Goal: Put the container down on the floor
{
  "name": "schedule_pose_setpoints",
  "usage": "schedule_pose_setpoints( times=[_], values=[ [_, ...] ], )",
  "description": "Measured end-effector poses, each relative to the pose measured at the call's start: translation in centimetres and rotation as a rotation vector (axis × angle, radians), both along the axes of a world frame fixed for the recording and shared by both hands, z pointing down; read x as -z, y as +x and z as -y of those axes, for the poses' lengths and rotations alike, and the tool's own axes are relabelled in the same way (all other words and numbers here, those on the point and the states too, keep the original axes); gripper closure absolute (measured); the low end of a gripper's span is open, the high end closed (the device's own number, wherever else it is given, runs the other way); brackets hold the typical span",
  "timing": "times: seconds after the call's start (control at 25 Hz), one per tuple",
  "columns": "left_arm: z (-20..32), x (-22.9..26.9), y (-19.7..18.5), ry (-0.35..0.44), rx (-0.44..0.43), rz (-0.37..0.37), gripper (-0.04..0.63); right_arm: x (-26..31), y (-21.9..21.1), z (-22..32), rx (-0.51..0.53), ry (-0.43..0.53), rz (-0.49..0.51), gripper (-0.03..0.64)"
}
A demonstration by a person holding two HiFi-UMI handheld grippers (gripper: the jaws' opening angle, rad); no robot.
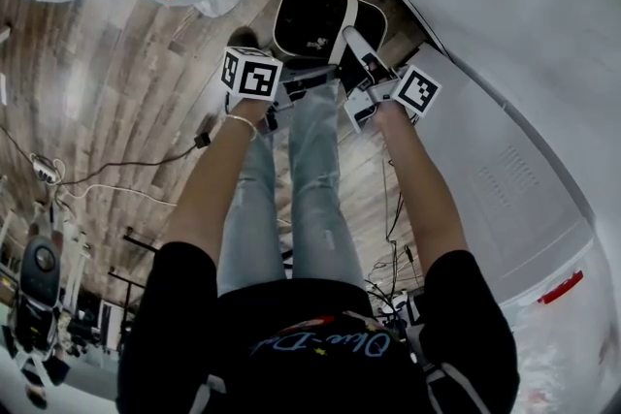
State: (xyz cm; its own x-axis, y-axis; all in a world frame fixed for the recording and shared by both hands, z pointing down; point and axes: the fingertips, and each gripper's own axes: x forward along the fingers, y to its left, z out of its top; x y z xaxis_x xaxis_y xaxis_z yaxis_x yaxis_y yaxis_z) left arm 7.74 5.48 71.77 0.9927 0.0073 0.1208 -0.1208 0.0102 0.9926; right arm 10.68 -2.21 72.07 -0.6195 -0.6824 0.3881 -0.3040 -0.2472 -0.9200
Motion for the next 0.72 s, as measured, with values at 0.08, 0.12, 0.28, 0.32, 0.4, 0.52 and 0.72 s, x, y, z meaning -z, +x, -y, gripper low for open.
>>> schedule_pose_setpoints(
  times=[0.08,0.12,0.28,0.32,0.4,0.52,0.72],
  values=[
    [0.0,-1.5,-0.2,-0.003,0.009,0.013,0.538,-1.7,-0.2,-0.1,0.004,-0.022,-0.009,0.565],
    [0.0,-2.4,-0.3,-0.008,0.016,0.019,0.538,-2.7,-0.3,-0.1,0.007,-0.032,-0.013,0.565],
    [-0.2,-4.7,-0.7,-0.036,0.031,0.038,0.535,-5.2,-1.0,-0.3,0.026,-0.077,-0.027,0.565],
    [-0.3,-5.2,-0.8,-0.037,0.028,0.048,0.534,-5.5,-1.2,-0.3,0.036,-0.084,-0.033,0.565],
    [-0.5,-6.0,-0.9,-0.027,0.016,0.075,0.532,-6.0,-1.5,-0.3,0.058,-0.089,-0.045,0.563],
    [-0.7,-6.6,-0.7,-0.015,0.006,0.102,0.531,-6.6,-1.3,-0.6,0.067,-0.107,-0.067,0.563],
    [-0.9,-7.3,-0.9,-0.022,0.012,0.098,0.509,-7.7,-1.5,-0.8,0.082,-0.140,-0.107,0.563]
  ],
)
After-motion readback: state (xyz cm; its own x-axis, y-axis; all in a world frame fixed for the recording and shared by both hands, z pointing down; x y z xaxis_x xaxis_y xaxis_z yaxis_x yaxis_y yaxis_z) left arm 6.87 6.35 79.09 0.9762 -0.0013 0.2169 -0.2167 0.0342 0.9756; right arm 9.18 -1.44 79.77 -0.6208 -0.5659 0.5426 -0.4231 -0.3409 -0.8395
